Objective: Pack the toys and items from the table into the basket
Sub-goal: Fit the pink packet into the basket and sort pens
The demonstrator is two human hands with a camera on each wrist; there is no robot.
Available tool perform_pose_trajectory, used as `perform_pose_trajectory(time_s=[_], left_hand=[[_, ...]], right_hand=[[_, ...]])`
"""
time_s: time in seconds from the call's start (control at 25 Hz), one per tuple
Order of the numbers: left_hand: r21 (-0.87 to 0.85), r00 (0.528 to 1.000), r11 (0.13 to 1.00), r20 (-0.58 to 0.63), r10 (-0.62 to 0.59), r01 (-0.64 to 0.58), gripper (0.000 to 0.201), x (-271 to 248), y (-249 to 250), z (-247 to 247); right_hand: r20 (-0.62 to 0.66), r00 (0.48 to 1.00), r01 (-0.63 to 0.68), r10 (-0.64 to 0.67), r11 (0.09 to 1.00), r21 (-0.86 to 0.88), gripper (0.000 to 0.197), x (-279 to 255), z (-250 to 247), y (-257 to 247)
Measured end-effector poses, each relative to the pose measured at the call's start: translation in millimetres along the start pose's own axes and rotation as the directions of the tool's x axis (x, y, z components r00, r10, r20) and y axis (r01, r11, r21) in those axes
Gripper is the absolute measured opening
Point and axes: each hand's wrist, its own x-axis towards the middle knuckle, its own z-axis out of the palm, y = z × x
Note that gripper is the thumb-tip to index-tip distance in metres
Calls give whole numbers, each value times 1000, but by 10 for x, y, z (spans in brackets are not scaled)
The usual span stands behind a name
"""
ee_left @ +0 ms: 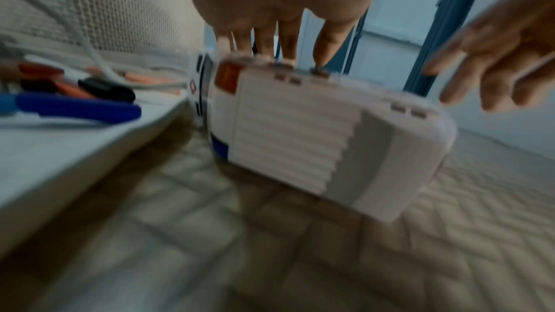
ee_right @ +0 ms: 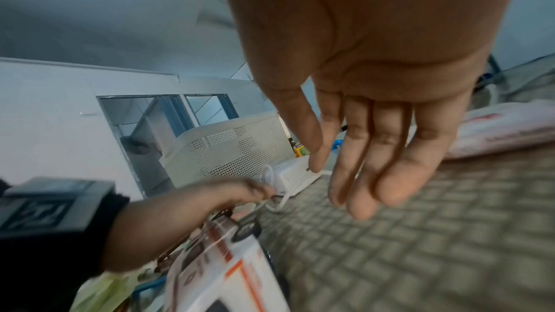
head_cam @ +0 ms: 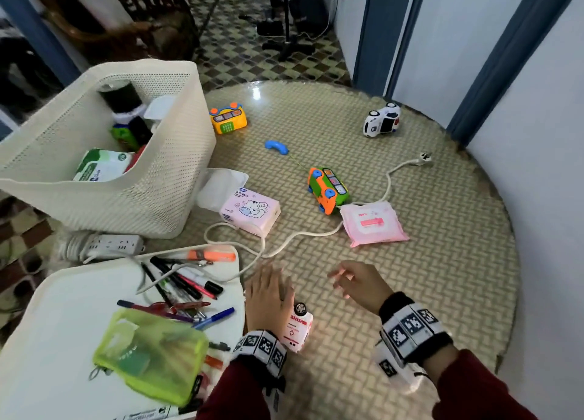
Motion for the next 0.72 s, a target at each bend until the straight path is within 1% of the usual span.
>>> perform_pose_trajectory(time_s=[0.04, 0.12, 0.2, 0.36, 0.44, 0.52, 0.56, 0.64, 0.72], left_hand=[[22, 1000, 1000, 22, 0, 0, 47, -4, 10, 16], [29, 1000, 1000, 11, 10, -10, 45, -23, 24, 31], [42, 1000, 999, 23, -11, 10, 47, -38, 5, 56], [112, 998, 992, 31, -57, 53, 47, -10, 27, 65], [120, 999, 992, 3, -47, 46, 46, -16, 25, 72], [123, 999, 992, -28, -30, 34, 43, -38, 1, 87], [132, 999, 991, -34, -29, 33, 42, -44, 2, 87], [151, 998, 987, -35, -43, 47, 43, -37, 5, 88], [151, 998, 987, -47, -45, 51, 42, -24, 1, 97]], right_hand=[[15, 1000, 25, -25, 999, -23, 23, 149, -28, -78], [41, 997, 69, -66, 994, -83, 18, 449, -72, -248], [61, 994, 102, -96, 988, -114, 19, 782, -43, -404], [37, 989, 146, -142, 975, -169, 20, 1403, 139, -660], [12, 985, 168, -169, 965, -203, 31, 1678, 266, -735], [-1, 982, 181, -187, 952, -248, 47, 1938, 418, -770], [19, 985, 168, -169, 945, -282, 56, 2038, 483, -789], [82, 993, 110, -86, 922, -370, 69, 2213, 589, -800], [127, 992, 77, -23, 893, -444, 75, 2323, 654, -782]])
